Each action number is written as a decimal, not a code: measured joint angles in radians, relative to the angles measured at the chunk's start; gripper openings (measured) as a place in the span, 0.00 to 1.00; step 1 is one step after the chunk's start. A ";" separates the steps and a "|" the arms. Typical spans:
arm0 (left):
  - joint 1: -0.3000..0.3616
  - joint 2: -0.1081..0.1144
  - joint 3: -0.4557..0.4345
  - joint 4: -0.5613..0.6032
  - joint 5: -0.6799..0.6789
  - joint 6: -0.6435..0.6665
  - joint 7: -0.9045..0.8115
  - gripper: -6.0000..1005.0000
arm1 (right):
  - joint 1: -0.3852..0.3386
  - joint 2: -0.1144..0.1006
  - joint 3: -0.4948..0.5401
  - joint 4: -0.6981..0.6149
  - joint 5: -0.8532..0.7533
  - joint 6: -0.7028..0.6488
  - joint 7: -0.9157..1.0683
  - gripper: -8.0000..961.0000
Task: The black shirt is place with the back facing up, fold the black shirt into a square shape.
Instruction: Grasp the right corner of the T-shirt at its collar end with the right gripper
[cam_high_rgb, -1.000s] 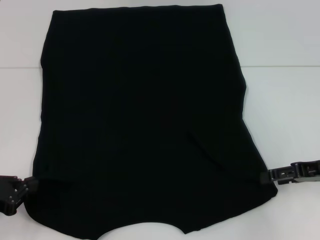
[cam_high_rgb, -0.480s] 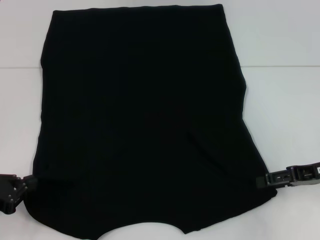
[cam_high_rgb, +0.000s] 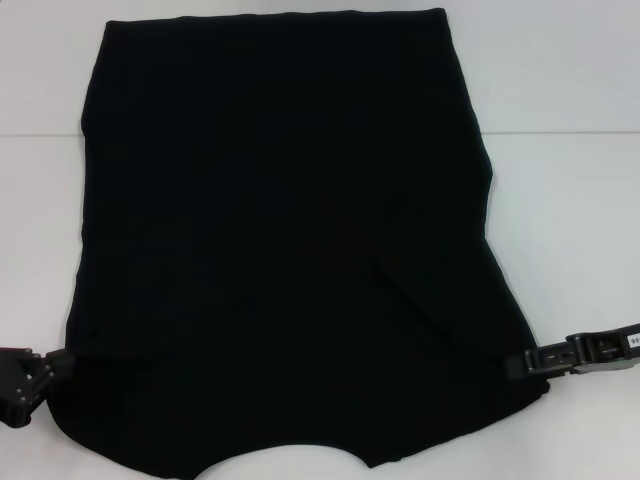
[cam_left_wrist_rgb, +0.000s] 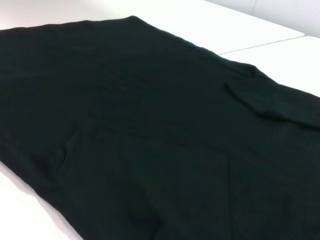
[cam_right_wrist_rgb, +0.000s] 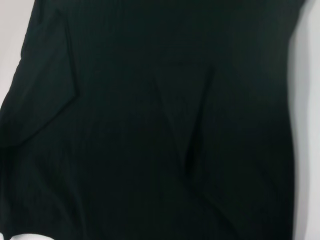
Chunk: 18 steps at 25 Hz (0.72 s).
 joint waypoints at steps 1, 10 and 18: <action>0.000 0.000 0.000 0.000 0.000 0.000 0.000 0.03 | 0.002 0.002 0.000 0.000 -0.001 -0.002 0.000 0.84; 0.000 0.001 0.000 0.000 -0.013 -0.003 0.002 0.03 | 0.021 0.017 -0.002 0.000 -0.005 -0.026 0.003 0.84; 0.000 0.002 0.000 0.000 -0.013 -0.012 0.003 0.03 | 0.027 0.021 -0.002 -0.011 -0.017 -0.030 0.036 0.84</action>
